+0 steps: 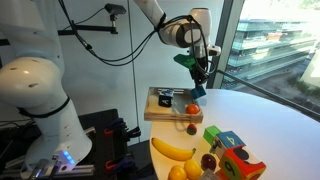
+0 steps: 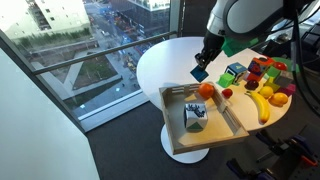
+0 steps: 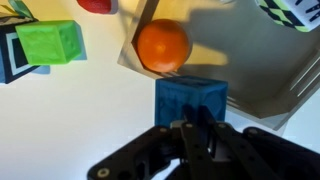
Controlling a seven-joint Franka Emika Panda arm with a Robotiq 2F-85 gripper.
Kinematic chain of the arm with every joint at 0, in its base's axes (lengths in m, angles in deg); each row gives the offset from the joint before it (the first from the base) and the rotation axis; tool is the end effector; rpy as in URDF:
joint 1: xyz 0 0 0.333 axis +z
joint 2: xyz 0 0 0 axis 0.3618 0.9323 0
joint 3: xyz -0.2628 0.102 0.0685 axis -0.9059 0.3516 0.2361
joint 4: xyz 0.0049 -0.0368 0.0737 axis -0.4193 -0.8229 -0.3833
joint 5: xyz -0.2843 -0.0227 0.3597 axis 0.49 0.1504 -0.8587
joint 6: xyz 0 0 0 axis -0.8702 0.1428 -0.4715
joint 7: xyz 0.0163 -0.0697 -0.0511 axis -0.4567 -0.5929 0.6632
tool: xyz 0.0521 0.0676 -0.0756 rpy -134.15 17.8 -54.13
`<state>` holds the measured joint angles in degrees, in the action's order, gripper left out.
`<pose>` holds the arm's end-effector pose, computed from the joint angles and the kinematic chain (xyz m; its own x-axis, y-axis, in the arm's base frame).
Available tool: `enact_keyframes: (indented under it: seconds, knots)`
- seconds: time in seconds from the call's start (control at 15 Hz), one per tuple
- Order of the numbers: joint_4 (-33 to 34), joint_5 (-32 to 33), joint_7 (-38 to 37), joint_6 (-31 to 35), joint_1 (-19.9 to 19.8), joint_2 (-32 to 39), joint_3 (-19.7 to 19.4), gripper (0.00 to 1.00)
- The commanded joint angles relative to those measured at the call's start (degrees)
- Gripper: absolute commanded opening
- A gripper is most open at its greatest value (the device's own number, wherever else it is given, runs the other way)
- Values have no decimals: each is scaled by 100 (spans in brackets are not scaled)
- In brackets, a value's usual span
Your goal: Put the blue block in the box
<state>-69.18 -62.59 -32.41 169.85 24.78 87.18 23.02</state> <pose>0.6218 0.0365 0.2505 0.9895 -0.0108 0.1440 -0.0127 -0.9998 0.0129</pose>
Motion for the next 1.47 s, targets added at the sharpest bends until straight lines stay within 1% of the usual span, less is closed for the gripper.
enact_keyframes:
  seconds: [0.0, 0.33, 0.47, 0.6, 0.73, 1.0, 1.07, 1.4]
  knots:
    - [191, 233, -233, -176, 146, 151, 102, 5]
    - [166, 396, -318, -202, 329, 331, 162, 5]
    - [147, 588, -377, -215, 383, 396, 130, 37]
    - [122, 695, -393, -230, 383, 414, 114, 51]
    - [70, 675, -305, -257, 326, 346, 106, 68]
    - [25, 616, -285, -525, 221, 195, 16, 99]
    - [14, 606, -283, -639, 187, 143, -13, 100]
    - [9, 539, -203, -1300, -7, -35, -93, 100]
